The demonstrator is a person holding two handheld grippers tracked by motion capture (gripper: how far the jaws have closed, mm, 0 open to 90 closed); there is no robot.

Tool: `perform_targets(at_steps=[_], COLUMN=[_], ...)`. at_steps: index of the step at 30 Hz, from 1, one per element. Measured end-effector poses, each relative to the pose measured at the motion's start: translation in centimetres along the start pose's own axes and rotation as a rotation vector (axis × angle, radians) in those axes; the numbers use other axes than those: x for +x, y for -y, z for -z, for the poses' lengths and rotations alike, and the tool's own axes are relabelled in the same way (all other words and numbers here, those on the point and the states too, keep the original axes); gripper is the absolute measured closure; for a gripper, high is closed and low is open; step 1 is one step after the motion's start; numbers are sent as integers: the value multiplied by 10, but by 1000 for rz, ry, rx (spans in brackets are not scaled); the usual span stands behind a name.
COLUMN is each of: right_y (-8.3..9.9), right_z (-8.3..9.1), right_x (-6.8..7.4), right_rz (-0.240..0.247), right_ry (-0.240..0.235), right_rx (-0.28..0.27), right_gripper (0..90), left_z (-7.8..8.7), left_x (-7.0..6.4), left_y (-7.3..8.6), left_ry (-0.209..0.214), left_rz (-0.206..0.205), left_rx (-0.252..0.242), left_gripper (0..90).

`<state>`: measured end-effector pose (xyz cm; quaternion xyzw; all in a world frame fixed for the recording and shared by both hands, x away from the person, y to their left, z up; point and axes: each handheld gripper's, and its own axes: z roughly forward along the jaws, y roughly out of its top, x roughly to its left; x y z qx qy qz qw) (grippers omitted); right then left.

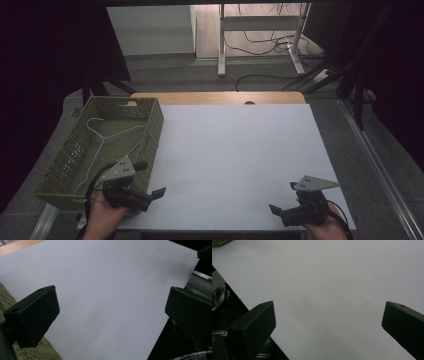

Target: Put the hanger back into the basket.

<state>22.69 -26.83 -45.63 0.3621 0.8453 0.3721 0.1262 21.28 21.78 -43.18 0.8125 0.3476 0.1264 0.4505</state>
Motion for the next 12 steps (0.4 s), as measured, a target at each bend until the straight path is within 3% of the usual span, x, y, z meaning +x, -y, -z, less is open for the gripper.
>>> perform_targets(at_steps=[3,12], right_y=[2,5], right_z=[-1,-5], right_x=[-1,-4], right_rz=[13,1], right_ry=[24,23], right_rx=[12,12], right_gripper=[0,0], left_z=[-3,-12], left_x=[1,4], left_y=[8,19], left_ry=[-6,-8], left_rz=[14,18], left_rx=[11,59], left_gripper=[0,0])
